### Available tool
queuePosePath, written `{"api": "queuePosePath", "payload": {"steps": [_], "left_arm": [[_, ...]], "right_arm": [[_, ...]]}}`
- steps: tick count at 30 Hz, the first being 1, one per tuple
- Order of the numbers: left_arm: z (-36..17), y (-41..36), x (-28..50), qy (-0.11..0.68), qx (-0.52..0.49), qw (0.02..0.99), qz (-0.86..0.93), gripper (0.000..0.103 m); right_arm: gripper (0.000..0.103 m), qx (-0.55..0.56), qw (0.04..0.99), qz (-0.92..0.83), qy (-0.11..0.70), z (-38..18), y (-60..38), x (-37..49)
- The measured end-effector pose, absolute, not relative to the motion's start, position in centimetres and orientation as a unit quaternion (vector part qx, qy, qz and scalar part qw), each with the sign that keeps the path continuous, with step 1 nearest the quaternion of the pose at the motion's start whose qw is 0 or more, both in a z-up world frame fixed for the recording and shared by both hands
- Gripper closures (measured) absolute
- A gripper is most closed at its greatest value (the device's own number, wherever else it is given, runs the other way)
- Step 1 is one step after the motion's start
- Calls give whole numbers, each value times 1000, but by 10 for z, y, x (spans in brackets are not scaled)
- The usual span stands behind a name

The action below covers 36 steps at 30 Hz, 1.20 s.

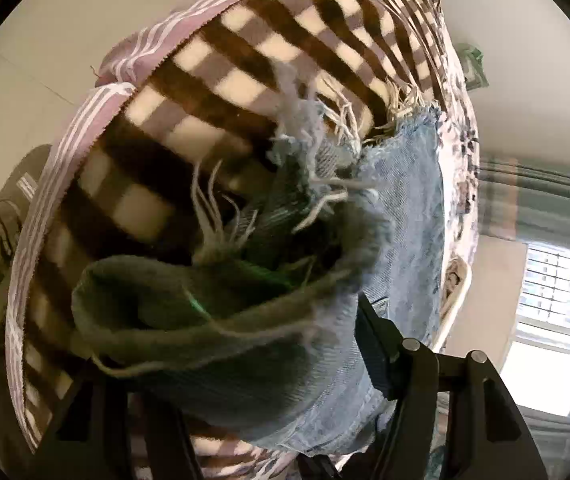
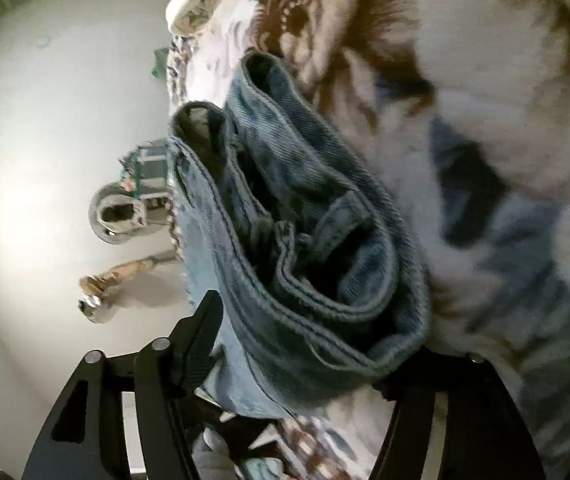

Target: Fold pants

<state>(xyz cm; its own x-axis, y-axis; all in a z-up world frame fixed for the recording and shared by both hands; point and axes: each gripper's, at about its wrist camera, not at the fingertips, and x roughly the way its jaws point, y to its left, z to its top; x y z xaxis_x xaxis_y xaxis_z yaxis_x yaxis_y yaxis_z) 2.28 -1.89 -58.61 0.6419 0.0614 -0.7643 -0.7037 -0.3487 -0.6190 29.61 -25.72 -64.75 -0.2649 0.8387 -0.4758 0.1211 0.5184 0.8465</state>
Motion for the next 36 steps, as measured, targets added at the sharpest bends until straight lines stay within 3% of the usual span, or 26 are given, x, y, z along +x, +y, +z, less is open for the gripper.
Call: {"api": "queuePosePath", "payload": {"steps": [5,7,8,9,11,16,25,36], "left_arm": [[-579,-19,27,231,-728,528,372,44],[-577,-20,28,228,-727,526,376,50],[-576,-17,29,229,-725,528,379,62],[-573,-16,29,231,-719,534,380,72],[-562,-12,33,241,-704,552,376,78],[-527,1,50,273,-677,575,369,81],[-410,46,120,319,-622,646,305,82],[-334,101,346,342,-607,706,127,82]], "right_arm": [[33,367,498,350,704,-660,-244,306],[50,357,510,333,708,-660,-238,306],[67,352,515,329,709,-659,-239,307],[72,343,522,322,711,-656,-237,306],[77,337,529,314,713,-650,-233,304],[80,312,560,296,708,-596,-215,309],[82,342,592,285,672,-464,-242,353],[82,415,702,218,537,-339,-271,506]]}}
